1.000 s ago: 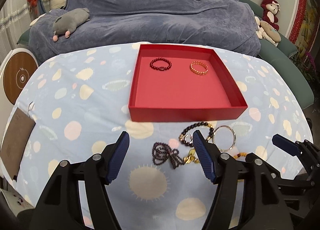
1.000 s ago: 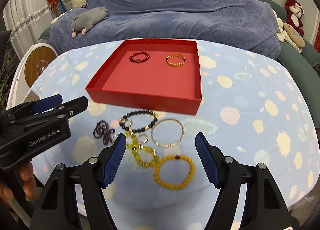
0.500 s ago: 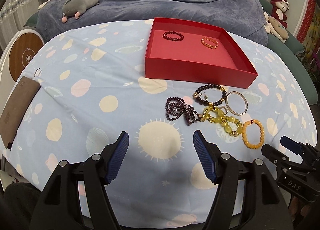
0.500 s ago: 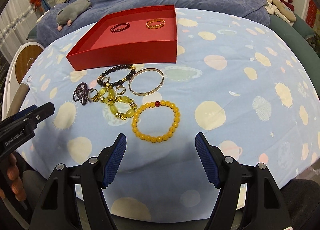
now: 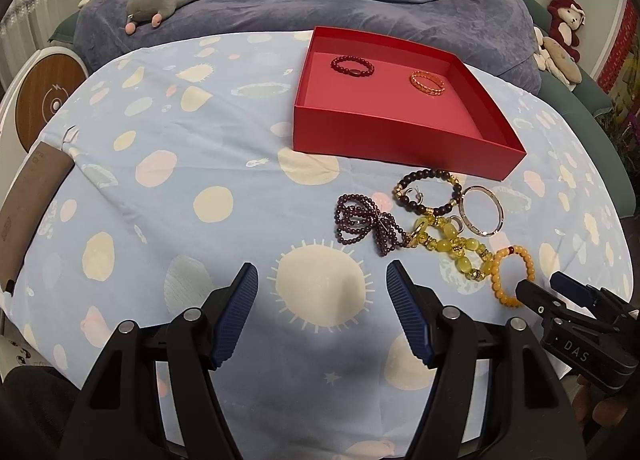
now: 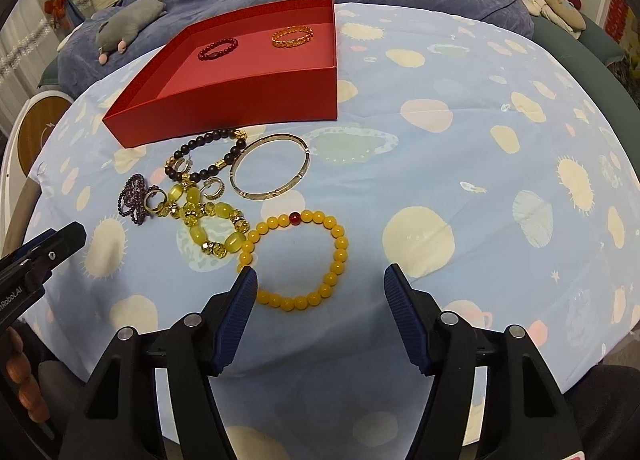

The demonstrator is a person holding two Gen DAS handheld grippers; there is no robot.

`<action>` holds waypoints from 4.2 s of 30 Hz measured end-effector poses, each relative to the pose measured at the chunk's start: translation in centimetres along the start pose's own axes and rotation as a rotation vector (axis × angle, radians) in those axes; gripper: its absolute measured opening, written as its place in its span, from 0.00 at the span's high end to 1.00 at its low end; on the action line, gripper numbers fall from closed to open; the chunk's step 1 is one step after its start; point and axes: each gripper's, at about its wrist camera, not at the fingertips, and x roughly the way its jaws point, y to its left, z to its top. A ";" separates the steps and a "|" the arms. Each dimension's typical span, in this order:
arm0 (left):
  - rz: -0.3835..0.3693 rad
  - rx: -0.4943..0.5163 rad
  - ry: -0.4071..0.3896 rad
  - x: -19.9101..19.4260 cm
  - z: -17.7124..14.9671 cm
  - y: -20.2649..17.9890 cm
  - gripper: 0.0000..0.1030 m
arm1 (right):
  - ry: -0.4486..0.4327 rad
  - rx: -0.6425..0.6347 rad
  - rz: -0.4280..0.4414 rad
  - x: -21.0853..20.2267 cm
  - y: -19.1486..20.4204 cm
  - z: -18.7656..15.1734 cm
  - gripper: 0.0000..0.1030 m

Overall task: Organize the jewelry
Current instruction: 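Grasp the yellow amber bead bracelet with the right tool while the left grasps the garnet strands, then carry both bracelets into the red box and open both tools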

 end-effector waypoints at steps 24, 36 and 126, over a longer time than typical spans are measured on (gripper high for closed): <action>-0.039 -0.018 0.025 4.0 2.6 -0.1 0.39 | -0.004 0.037 0.037 1.3 -0.5 0.9 0.93; -0.093 0.010 0.052 5.6 2.5 -0.5 0.79 | -0.006 0.039 0.045 1.5 -0.4 1.1 0.92; -0.265 -0.079 0.116 12.4 21.3 -2.3 0.93 | -0.094 -0.061 0.216 5.8 4.0 21.3 0.93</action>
